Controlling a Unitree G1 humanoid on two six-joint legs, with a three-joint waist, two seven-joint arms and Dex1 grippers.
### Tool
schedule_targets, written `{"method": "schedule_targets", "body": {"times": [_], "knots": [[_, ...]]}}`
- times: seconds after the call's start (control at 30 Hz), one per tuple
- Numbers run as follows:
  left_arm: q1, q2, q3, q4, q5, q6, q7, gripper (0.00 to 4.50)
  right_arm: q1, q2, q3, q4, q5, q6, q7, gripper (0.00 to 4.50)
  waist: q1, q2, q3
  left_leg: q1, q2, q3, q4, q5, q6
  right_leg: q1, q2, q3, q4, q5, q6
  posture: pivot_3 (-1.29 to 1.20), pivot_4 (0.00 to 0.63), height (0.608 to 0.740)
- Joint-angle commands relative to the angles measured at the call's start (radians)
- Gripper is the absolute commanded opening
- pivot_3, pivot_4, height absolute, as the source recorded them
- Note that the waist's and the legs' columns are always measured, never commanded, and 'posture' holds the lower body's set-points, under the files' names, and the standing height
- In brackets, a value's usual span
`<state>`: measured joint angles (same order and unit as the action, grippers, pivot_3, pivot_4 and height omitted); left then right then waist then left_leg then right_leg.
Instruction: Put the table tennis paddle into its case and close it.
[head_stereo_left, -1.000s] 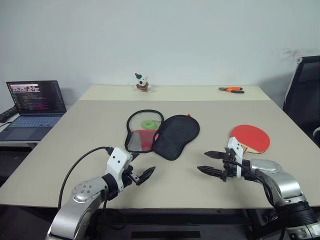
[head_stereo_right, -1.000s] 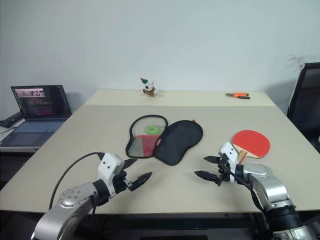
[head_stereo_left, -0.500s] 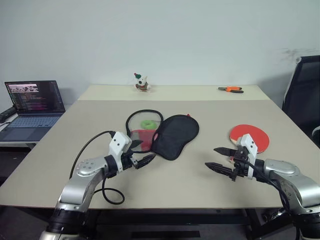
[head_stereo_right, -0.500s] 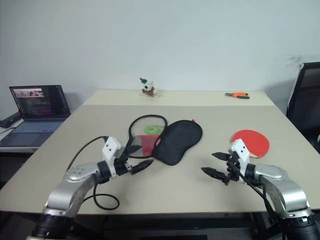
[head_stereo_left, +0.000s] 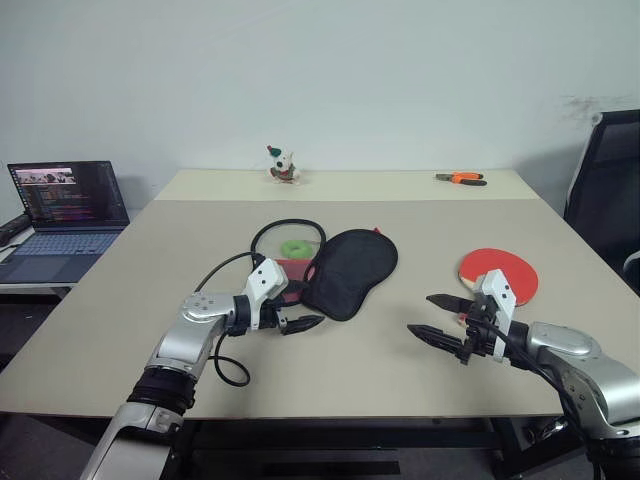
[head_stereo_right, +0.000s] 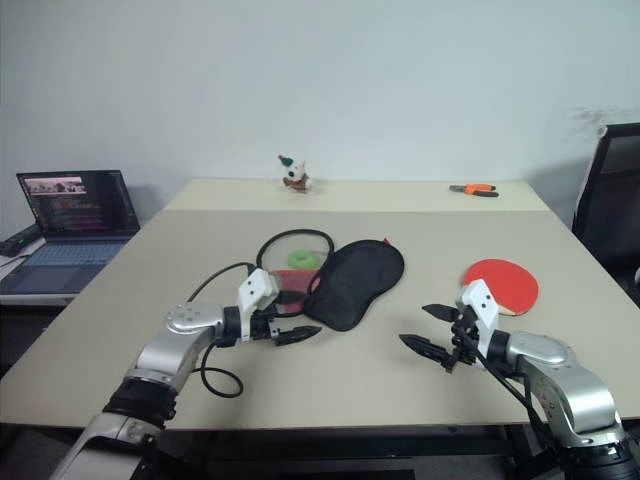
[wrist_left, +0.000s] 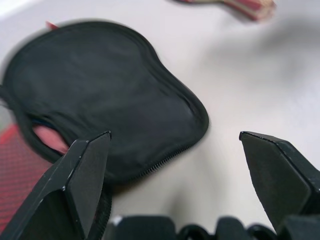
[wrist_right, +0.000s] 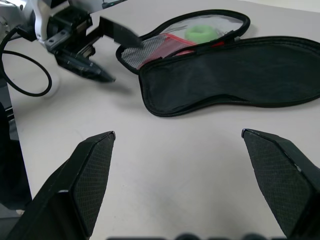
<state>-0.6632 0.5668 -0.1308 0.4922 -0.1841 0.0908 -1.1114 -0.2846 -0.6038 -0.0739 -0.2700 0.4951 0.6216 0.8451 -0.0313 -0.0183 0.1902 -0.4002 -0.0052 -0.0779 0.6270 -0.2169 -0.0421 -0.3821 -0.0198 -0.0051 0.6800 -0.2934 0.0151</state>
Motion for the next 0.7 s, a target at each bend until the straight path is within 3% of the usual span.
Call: {"method": "schedule_targets", "body": {"times": [0.03, 0.43, 0.7], "knots": [[-0.047, 0.016, -0.003, 0.061, 0.028, -0.052, -0.045, 4.49, -0.007, 0.007, 0.003, -0.045, 0.024, -0.009, 0.0, 4.46, 0.001, 0.0, 0.0, 0.0, 0.0, 0.0, 0.0, 0.0, 0.0, 0.0, 0.0, 0.0, 0.0, 0.0, 0.0, 0.0, 0.15, 0.74], [-0.169, -0.081, 0.001, 0.275, 0.084, -0.155, -0.054, 4.49, -0.004, 0.021, 0.019, -0.052, 0.017, -0.004, -0.012, 4.46, 0.003, 0.0, 0.0, -0.002, 0.0, -0.001, 0.001, 0.0, 0.0, 0.0, -0.001, -0.002, 0.0, 0.0, 0.0, 0.0, 0.15, 0.74], [-0.063, -0.051, 0.064, 0.1, 0.017, -0.067, -0.06, 4.49, -0.051, 0.073, 0.073, -0.04, 0.008, 0.004, -0.052, 4.46, -0.005, 0.0, 0.0, -0.001, 0.001, -0.001, 0.0, 0.0, 0.0, 0.0, 0.0, -0.001, 0.001, 0.0, 0.0, 0.0, 0.15, 0.74]]}}
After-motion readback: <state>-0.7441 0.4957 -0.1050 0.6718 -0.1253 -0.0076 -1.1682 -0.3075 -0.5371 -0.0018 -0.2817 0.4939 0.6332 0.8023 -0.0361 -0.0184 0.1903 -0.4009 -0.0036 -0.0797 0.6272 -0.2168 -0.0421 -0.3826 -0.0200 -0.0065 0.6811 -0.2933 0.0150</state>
